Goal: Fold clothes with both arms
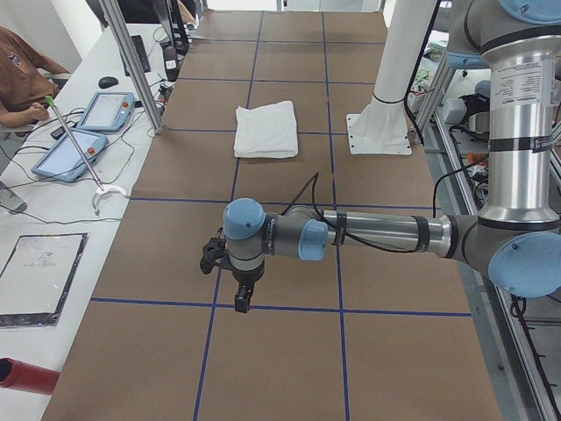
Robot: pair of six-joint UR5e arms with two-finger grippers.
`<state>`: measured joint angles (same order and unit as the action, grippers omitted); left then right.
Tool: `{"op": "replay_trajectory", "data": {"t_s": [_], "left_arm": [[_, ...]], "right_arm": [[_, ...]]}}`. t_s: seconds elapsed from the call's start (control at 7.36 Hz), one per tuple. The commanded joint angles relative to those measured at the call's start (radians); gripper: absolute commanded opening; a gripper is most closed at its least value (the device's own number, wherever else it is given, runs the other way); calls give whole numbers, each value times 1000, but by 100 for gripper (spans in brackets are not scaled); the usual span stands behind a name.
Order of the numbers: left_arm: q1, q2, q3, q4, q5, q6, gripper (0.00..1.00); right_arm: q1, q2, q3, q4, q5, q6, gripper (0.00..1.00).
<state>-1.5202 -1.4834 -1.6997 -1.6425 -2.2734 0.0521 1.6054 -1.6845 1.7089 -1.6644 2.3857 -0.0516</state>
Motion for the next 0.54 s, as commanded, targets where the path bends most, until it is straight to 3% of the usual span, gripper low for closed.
{"op": "replay_trajectory", "data": {"t_s": [0.0,0.41], "left_arm": [[0,0,2,-3,0,0,99],[0,0,2,-3,0,0,99]], "right_arm": [[2,0,0,0,1,-1,100],[4,5,2,0,1,-1,100]]}}
